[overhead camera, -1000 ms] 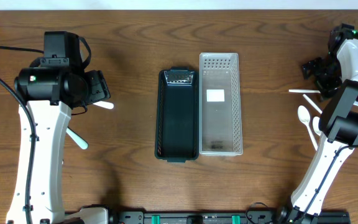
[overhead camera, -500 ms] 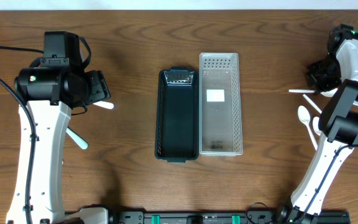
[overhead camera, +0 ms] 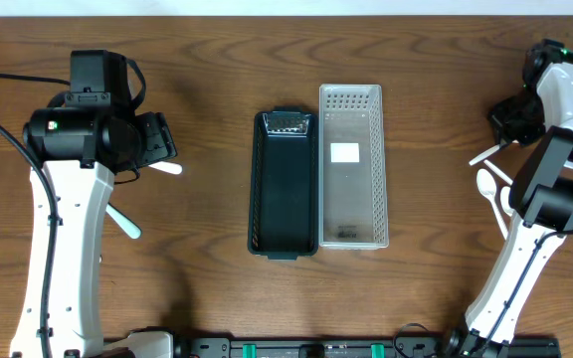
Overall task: Pack container
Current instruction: 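Carry the spoon with the right gripper into the white basket and release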
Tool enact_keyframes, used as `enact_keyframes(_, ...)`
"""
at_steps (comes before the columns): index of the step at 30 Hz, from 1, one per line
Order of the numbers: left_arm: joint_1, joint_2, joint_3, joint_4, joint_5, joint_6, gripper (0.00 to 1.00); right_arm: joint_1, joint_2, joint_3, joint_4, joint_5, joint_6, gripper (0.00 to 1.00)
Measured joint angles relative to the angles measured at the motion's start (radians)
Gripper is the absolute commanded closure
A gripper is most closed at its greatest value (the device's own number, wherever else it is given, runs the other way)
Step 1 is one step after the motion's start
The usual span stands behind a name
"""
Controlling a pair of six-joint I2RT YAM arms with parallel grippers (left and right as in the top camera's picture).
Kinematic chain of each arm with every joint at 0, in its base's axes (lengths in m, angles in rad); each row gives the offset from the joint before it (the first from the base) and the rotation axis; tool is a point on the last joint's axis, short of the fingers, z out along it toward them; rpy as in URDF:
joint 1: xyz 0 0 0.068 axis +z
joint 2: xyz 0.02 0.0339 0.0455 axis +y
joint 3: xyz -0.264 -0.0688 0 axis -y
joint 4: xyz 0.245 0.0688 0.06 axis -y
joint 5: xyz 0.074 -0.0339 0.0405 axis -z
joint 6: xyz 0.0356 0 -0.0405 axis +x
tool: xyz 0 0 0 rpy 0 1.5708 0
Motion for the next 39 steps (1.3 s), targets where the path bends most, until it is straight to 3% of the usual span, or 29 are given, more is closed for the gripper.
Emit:
enact_keyframes(8, 0.0, 0.0, 0.0, 0.0, 0.0, 0.0, 0.26, 0.118, -0.047, 0.041, -0.018, -0.023, -0.097, 0.99)
enact_keyframes(18, 0.0, 0.0, 0.0, 0.0, 0.0, 0.0, 0.27, 0.44, -0.373, 0.14, -0.003, -0.137, -0.201, 0.99)
enact_keyframes(24, 0.0, 0.0, 0.0, 0.0, 0.0, 0.0, 0.26, 0.609, -0.39, 0.143, -0.089, -0.127, -0.223, 0.99)
enact_keyframes(30, 0.0, 0.0, 0.0, 0.0, 0.0, 0.0, 0.26, 0.65, -0.325, 0.016, -0.099, -0.119, -0.216, 0.99)
enact_keyframes(39, 0.0, 0.0, 0.0, 0.0, 0.0, 0.0, 0.27, 0.695, -0.312, -0.321, 0.045, -0.131, -0.22, 0.97)
